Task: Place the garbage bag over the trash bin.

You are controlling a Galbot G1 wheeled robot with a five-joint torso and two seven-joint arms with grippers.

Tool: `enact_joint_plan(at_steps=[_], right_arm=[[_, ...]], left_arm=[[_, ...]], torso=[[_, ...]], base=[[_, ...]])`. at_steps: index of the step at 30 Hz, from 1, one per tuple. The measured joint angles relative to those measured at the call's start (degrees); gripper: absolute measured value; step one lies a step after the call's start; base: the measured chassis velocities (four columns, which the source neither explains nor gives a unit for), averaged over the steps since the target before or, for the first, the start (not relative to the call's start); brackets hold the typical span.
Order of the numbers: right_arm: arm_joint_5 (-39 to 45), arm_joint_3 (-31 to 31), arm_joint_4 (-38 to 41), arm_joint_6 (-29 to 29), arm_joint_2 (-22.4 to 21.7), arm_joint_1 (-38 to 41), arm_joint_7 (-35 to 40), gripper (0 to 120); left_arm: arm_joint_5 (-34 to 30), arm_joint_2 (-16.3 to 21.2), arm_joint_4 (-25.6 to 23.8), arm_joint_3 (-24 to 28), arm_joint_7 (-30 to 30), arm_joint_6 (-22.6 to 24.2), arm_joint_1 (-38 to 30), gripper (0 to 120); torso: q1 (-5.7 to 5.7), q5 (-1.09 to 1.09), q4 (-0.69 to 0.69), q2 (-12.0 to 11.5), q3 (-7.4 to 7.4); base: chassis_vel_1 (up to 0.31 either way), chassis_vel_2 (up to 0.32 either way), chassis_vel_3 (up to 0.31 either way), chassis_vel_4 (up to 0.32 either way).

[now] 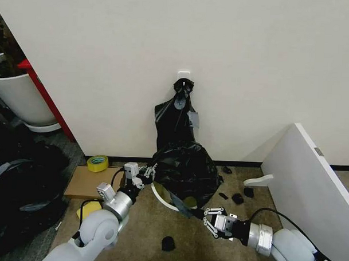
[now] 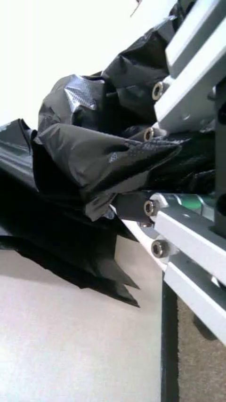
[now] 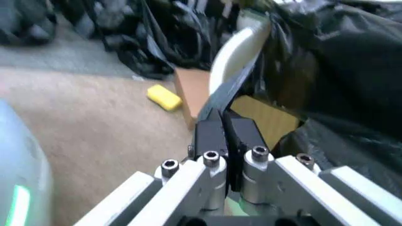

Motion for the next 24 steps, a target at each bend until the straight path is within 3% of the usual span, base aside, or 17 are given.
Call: enact_joint_plan(at_steps=[6, 11, 13, 14, 19, 24], right_arm=[[11.6, -3.0, -0.9, 1.7, 0.7, 0.3, -9.9, 0], [13.5, -4.7, -2.7, 2.7, 2.3, 0.6, -12.8, 0], [4.6, -4.4, -7.0, 6.3, 5.3, 1.3, -10.5, 0], [4.6, -4.4, -7.0, 6.3, 5.3, 1.3, -10.5, 0], [-15.8, -1.8, -14.9, 13.0, 9.4, 3.7, -0.3, 0], [-25.9, 0.1, -19.4, 16.1, 10.6, 5.5, 5.6, 0]], left_arm=[[-1.8, -0.4, -1.0, 0.2, -1.1, 0.3, 0.2, 5], [-3.8, -0.8, -2.4, 0.6, -2.4, 1.6, 0.4, 5], [-7.6, -1.0, -5.2, 1.0, -4.8, 4.3, 0.6, 5], [-7.6, -1.0, -5.2, 1.0, -4.8, 4.3, 0.6, 5], [-11.0, -0.8, -8.8, 0.8, -7.9, 7.6, 1.3, 5], [-11.2, -0.4, -9.9, 0.7, -8.5, 8.2, 1.6, 5]], torso=[[0.0, -0.01, 0.0, 0.0, 0.0], [0.0, -0.01, 0.0, 0.0, 0.0], [0.0, 0.01, 0.0, 0.0, 0.0], [0.0, 0.01, 0.0, 0.0, 0.0], [0.0, 0.01, 0.0, 0.0, 0.0], [0.0, 0.01, 0.0, 0.0, 0.0]], base=[[0.0, 0.0, 0.0, 0.0], [0.0, 0.0, 0.0, 0.0], [0.0, 0.0, 0.0, 0.0], [0.0, 0.0, 0.0, 0.0], [0.0, 0.0, 0.0, 0.0], [0.0, 0.0, 0.0, 0.0]])
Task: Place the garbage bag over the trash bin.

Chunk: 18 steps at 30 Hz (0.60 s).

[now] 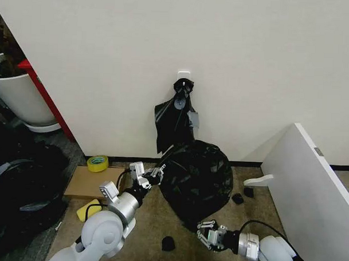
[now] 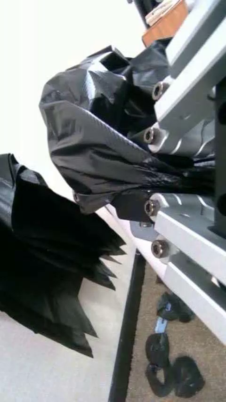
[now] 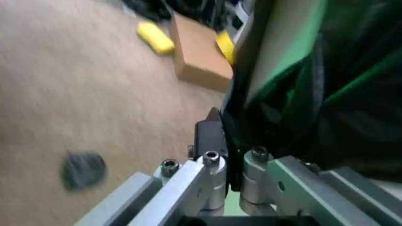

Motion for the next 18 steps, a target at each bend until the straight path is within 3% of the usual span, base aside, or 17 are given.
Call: enact_joint_plan(at_steps=[7, 9, 10, 12, 13, 18], right_arm=[[-4.9, 2.3, -4.9, 2.1, -0.6, 1.4, 5.3, 0], [2.1, 2.2, -6.3, 3.2, -1.8, 1.4, 2.6, 1], [13.2, 1.3, -7.1, 3.9, -3.2, 1.2, -4.2, 8], [25.1, 0.6, -7.8, 4.2, -4.3, 0.9, -12.2, 15], [25.1, 0.6, -7.8, 4.2, -4.3, 0.9, -12.2, 15], [44.1, 2.8, -8.4, 4.3, -7.3, 0.6, -27.4, 36]], left_arm=[[2.0, 0.1, 0.3, -0.3, 0.6, -0.5, -0.1, 5], [3.2, 0.2, 1.1, -0.5, 1.6, -1.7, -0.3, 5], [4.4, 0.3, 2.3, -0.5, 2.5, -2.9, -0.5, 5], [5.0, 0.5, 3.3, -0.6, 3.1, -3.8, -0.8, 5], [5.0, 0.5, 3.3, -0.6, 3.1, -3.8, -0.8, 5], [7.4, 0.5, 5.6, -0.3, 4.5, -5.5, -1.0, 5]], torso=[[0.0, -0.01, -0.01, 0.0, 0.0], [0.0, 0.0, -0.02, 0.0, 0.0], [0.0, -0.03, 0.0, 0.0, 0.0], [0.0, 0.01, -0.01, 0.0, 0.0], [0.0, 0.01, -0.01, 0.0, 0.0], [0.0, 0.01, 0.0, 0.0, 0.0]], base=[[0.0, 0.0, 0.0, 0.0], [0.0, 0.0, 0.0, 0.0], [0.0, 0.0, 0.0, 0.0], [0.0, 0.0, 0.0, 0.0], [0.0, 0.0, 0.0, 0.0], [0.0, 0.0, 0.0, 0.0]])
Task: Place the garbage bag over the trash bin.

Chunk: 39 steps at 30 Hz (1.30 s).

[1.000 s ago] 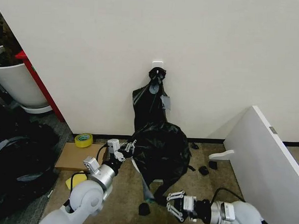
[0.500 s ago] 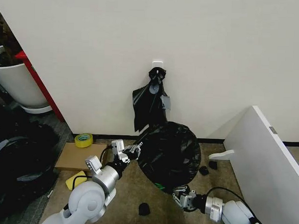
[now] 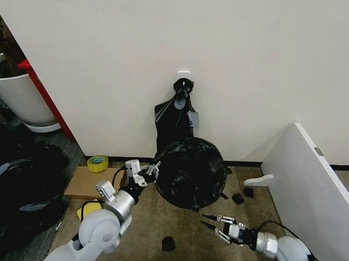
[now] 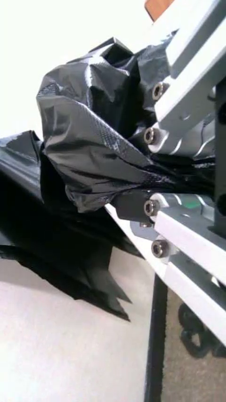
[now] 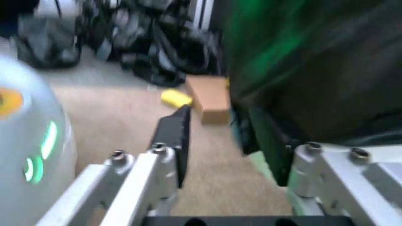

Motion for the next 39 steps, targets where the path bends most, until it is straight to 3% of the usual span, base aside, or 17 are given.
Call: enact_joint_plan(at_steps=[4, 8, 10, 12, 17, 18, 23, 24, 25, 26, 31, 39], right_arm=[[9.1, 2.8, 2.7, -2.5, -1.4, -0.8, -0.8, 47], [20.0, 5.5, 13.9, -9.1, -2.2, -3.0, 5.5, 67], [21.3, 5.1, 20.0, -12.7, -2.4, -4.0, 9.7, 74], [21.0, 5.0, 21.3, -13.3, -2.4, -4.2, 11.1, 75], [7.9, -1.2, 34.6, -24.4, -2.5, -8.2, 38.0, 55], [7.9, -1.2, 34.6, -24.4, -2.5, -8.2, 38.0, 55], [8.8, -12.6, 44.8, -43.7, -1.8, -7.1, 69.7, 33], [9.5, -13.4, 45.4, -45.8, -1.2, -6.7, 73.2, 30], [9.5, -13.4, 45.4, -45.8, -1.2, -6.7, 73.2, 30], [9.9, -14.1, 45.7, -47.8, -0.4, -6.1, 77.0, 25], [6.4, -14.0, 41.9, -49.0, 1.6, -4.7, 82.6, 3], [3.1, -14.0, 38.2, -48.1, 3.8, -3.4, 82.5, 0]], left_arm=[[2.4, 0.1, 1.0, 0.4, 1.0, -1.3, 0.1, 5], [7.2, 0.1, 2.4, 1.1, 2.0, -3.6, 0.9, 5], [9.2, -0.1, 2.6, 1.2, 2.3, -4.8, 1.7, 5], [9.4, -0.2, 2.6, 1.2, 2.3, -4.9, 1.7, 5], [10.6, -0.8, 2.6, 1.7, 2.7, -6.6, 2.1, 5], [10.6, -0.8, 2.6, 1.7, 2.7, -6.6, 2.1, 5], [12.7, -1.0, 1.9, 2.1, 3.6, -8.2, 2.6, 5], [13.3, -1.0, 1.9, 2.2, 3.9, -8.5, 2.5, 5], [13.3, -1.0, 1.9, 2.2, 3.9, -8.5, 2.5, 5], [14.2, -0.9, 1.9, 2.3, 4.2, -8.9, 2.4, 5], [16.7, -0.2, 2.0, 2.8, 5.5, -10.6, 2.5, 5], [16.6, 0.1, 1.9, 4.1, 6.1, -10.7, 2.4, 5]], torso=[[0.0, -0.02, -0.01, 0.0, 0.0], [0.0, -0.02, 0.0, 0.0, 0.0], [0.0, -0.02, 0.01, 0.0, 0.0], [0.0, -0.02, 0.02, 0.0, 0.0], [0.0, -0.03, -0.01, 0.0, 0.0], [0.0, -0.03, -0.01, 0.0, 0.0], [0.0, -0.03, 0.02, 0.0, 0.0], [0.0, -0.04, 0.01, 0.0, 0.0], [0.0, -0.04, 0.01, 0.0, 0.0], [0.0, -0.04, -0.01, 0.0, 0.0], [0.0, -0.03, -0.01, 0.0, 0.0], [0.0, -0.02, 0.0, 0.0, 0.0]], base=[[0.0, 0.0, 0.0, 0.0], [0.0, 0.0, 0.0, 0.0], [0.0, 0.0, 0.0, 0.0], [0.0, 0.0, 0.0, 0.0], [0.0, 0.0, 0.0, 0.0], [0.0, 0.0, 0.0, 0.0], [0.0, 0.0, 0.0, 0.0], [0.0, 0.0, 0.0, 0.0], [0.0, 0.0, 0.0, 0.0], [0.0, 0.0, 0.0, 0.0], [0.0, 0.0, 0.0, 0.0], [0.0, 0.0, 0.0, 0.0]])
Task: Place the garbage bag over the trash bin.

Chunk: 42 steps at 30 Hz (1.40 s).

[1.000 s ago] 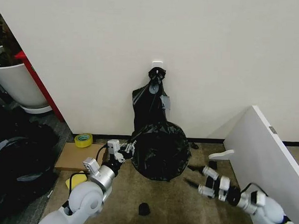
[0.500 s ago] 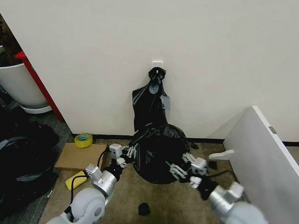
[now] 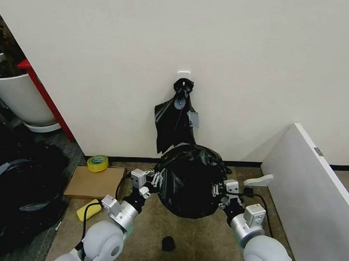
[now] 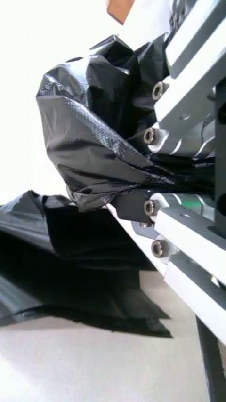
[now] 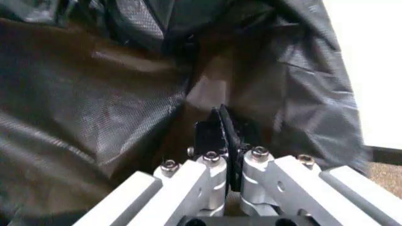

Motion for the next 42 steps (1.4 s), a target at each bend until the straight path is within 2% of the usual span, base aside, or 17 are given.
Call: enact_joint_plan(at_steps=[16, 23, 27, 29, 37, 42], right_arm=[[0.1, -3.7, -6.1, -0.1, 3.8, 6.9, 0.5, 0], [-0.2, -5.6, -10.7, -1.1, 5.3, 10.6, 3.1, 0], [-3.2, -5.6, -13.0, -1.6, 5.5, 11.7, 3.6, 0], [-7.3, -5.4, -14.4, -1.6, 4.9, 11.6, 3.6, 0], [-7.9, -5.4, -11.1, -0.5, 3.3, 8.8, 2.9, 0], [0.0, -7.2, -5.5, 4.7, 2.2, 6.5, -2.8, 0]], left_arm=[[-0.1, 0.0, 0.0, 3.5, 1.5, 0.2, 0.8, 5], [-0.2, 0.0, -0.2, 4.5, 1.9, 0.2, 1.2, 5], [-0.2, 0.0, -0.4, 4.5, 2.3, 0.2, 1.4, 5], [-0.2, 0.1, -0.4, 4.6, 2.5, 0.2, 1.3, 5], [-0.2, 0.1, 0.4, 4.5, 2.5, 0.1, 0.6, 5], [-0.2, -0.1, 1.9, 4.5, 2.5, -0.1, -0.2, 5]], torso=[[0.0, 0.0, 0.0, 0.0, 0.0], [0.0, 0.01, 0.0, 0.0, 0.0], [0.0, 0.01, 0.0, 0.0, 0.0], [0.0, 0.01, 0.0, 0.0, 0.0], [0.0, -0.01, -0.01, 0.0, 0.0], [0.0, 0.0, -0.01, 0.0, 0.0]], base=[[0.0, 0.0, 0.0, 0.0], [0.0, 0.0, 0.0, 0.0], [0.0, 0.0, 0.0, 0.0], [0.0, 0.0, 0.0, 0.0], [0.0, 0.0, 0.0, 0.0], [0.0, 0.0, 0.0, 0.0]])
